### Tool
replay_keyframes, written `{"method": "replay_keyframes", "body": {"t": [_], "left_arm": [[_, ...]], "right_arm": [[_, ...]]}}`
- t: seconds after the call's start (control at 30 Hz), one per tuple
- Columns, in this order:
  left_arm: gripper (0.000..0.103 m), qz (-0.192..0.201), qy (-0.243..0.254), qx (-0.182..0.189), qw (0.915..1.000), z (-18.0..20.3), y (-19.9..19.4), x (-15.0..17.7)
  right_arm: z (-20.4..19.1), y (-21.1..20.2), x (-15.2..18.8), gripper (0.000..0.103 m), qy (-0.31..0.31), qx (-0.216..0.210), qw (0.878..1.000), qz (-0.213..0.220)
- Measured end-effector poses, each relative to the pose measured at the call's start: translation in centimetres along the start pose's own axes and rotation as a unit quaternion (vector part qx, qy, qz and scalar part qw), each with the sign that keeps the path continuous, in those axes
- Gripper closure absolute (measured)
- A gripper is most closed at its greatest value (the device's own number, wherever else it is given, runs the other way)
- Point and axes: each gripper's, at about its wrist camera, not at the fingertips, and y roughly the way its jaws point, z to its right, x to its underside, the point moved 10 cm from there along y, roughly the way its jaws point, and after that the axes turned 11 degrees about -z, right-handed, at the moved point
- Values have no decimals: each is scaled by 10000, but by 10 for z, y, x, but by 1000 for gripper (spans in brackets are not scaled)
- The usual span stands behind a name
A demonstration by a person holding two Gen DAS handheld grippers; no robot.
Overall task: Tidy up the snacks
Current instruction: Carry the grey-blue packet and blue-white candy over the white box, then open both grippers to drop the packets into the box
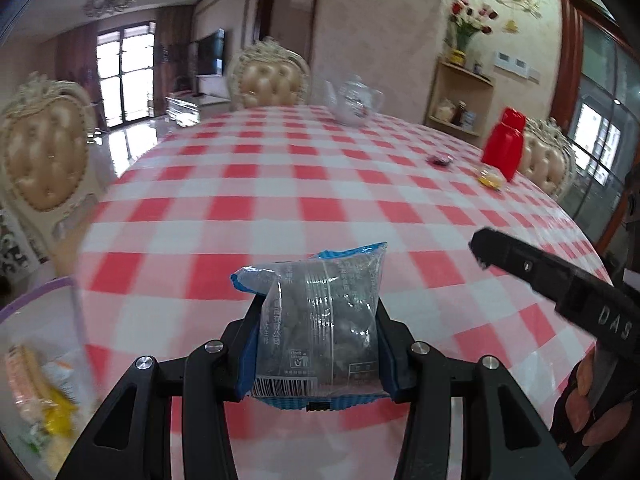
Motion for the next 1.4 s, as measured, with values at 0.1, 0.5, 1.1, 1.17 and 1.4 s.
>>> {"method": "replay_keyframes", "body": {"t": [0.1,0.5,1.1,1.17,1.4], "left_arm": [[54,97,-179,-214,9996,-35,-18,6],[54,203,-848,-1201,9889,-162,-68,38],[25,213,-1775,-2816,9427,-270,-122,57],[19,426,-1643,-2785,9453,-255,-126,46],[18,398,-634,-1429,9869,-112,-63,-29]], "right_arm": [[-36,12,6,65,-296,-205,9993,-124],[-165,53,43,65,-1392,-933,9840,-604],[-270,66,78,39,-2474,-1765,9499,-726],[-242,52,57,36,-2290,-1616,9587,-473],[-72,1,-15,26,-1307,-348,9907,152]]}}
